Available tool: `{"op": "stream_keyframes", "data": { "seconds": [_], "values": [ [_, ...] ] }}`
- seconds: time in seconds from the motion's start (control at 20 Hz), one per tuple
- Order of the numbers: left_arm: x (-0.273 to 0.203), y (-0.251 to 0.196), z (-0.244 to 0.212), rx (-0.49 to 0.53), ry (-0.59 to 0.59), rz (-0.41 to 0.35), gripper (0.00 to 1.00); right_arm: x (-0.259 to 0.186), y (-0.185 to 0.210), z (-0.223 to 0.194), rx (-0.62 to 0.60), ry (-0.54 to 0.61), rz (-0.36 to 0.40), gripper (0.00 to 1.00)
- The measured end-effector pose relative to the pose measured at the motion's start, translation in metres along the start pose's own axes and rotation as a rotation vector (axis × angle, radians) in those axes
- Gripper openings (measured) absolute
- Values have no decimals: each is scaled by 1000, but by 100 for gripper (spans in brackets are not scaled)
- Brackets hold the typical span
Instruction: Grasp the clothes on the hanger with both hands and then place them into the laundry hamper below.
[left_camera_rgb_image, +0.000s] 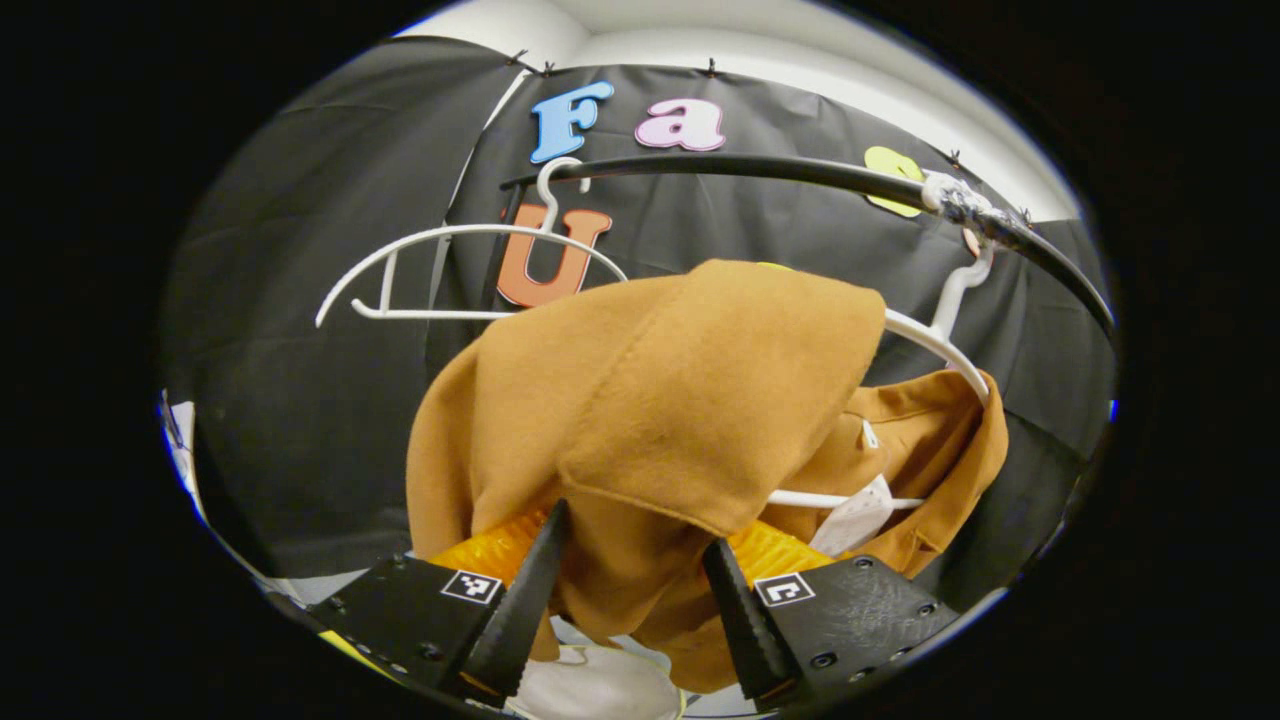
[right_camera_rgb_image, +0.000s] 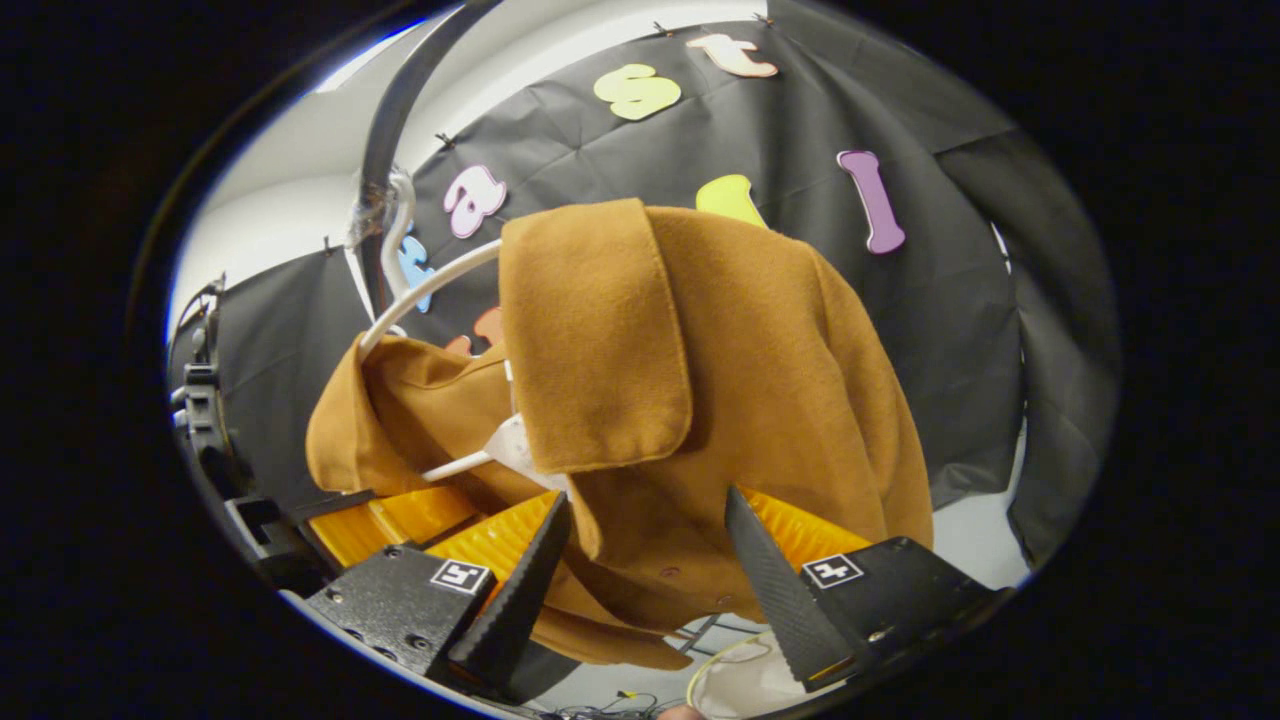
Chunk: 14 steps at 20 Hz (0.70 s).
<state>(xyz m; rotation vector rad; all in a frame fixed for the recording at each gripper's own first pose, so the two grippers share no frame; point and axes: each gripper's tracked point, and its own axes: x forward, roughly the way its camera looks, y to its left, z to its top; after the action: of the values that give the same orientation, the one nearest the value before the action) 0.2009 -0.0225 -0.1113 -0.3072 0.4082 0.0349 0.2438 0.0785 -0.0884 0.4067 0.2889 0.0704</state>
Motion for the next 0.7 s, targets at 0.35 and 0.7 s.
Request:
{"op": "stream_keyframes", "data": {
  "seconds": [0.35, 0.7],
  "values": [
    [7, 7, -3, 24, -6, -10, 20, 8, -24, 17, 55, -38, -31, 74],
    [-4, 0, -13, 28, 1, -90, 12, -11, -68, 40, 92, -115, -67, 8]
  ]
}}
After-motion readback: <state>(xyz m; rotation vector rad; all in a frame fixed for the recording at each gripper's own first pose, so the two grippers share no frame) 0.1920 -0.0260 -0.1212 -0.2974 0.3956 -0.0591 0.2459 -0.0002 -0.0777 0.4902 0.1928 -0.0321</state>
